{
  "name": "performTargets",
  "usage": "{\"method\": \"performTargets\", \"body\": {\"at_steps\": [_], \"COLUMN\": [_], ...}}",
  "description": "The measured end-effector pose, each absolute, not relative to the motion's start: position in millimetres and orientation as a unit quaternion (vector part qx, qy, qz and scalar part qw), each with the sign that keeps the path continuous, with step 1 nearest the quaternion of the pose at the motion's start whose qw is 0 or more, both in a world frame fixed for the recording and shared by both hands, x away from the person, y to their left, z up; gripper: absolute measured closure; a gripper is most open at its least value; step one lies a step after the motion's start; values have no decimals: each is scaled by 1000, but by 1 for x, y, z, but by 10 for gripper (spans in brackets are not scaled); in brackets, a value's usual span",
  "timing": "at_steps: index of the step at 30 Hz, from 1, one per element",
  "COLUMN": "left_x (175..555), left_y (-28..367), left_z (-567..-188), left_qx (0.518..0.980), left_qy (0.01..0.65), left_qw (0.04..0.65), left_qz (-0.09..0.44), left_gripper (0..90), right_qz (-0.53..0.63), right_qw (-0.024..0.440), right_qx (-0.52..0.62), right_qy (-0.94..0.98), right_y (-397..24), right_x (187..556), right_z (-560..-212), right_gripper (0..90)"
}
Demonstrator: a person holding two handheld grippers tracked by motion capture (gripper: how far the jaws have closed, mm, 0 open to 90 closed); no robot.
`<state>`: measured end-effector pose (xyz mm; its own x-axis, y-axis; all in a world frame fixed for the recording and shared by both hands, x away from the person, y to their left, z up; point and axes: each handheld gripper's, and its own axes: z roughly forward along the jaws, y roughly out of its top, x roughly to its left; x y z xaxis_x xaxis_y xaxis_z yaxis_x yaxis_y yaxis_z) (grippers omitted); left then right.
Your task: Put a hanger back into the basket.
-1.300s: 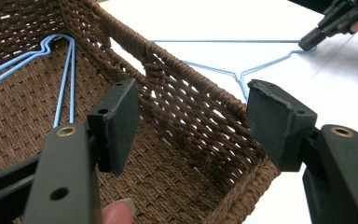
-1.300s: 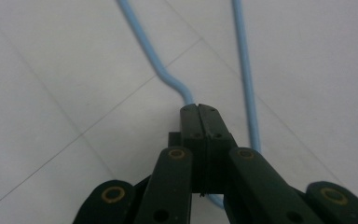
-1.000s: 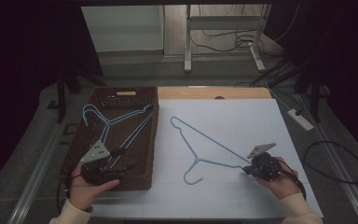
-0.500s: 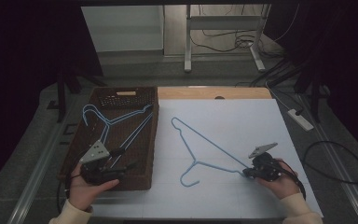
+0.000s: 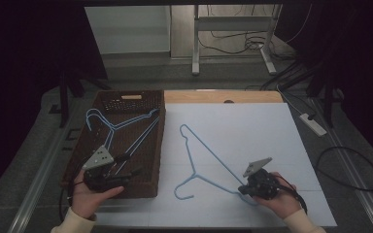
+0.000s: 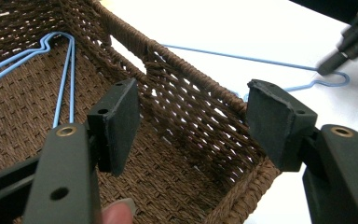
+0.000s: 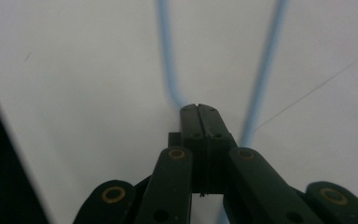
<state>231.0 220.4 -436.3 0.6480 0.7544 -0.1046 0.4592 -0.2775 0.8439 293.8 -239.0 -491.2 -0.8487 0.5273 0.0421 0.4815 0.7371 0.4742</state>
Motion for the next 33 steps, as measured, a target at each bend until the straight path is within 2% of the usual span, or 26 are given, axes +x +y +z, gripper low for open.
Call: {"method": "performTargets", "body": {"at_steps": [5, 10, 17, 25, 33], "left_x": [231, 232, 232, 231, 232], "left_y": [220, 221, 221, 222, 221], "left_z": [-436, -438, -438, -438, -439], "left_qx": [783, 784, 784, 784, 787], "left_qy": [387, 388, 387, 386, 384], "left_qw": [459, 458, 458, 458, 455], "left_qz": [161, 160, 161, 161, 160], "left_gripper": [350, 350, 350, 350, 351], "right_qz": [265, 282, 287, 280, 274], "right_qw": [73, 71, 72, 81, 98], "right_qx": [269, 265, 268, 269, 289], "right_qy": [923, 920, 917, 918, 912], "right_y": [-224, -191, -158, -133, -136], "right_x": [325, 368, 404, 422, 428], "right_z": [-484, -486, -498, -510, -513], "right_gripper": [900, 900, 900, 900, 900]}}
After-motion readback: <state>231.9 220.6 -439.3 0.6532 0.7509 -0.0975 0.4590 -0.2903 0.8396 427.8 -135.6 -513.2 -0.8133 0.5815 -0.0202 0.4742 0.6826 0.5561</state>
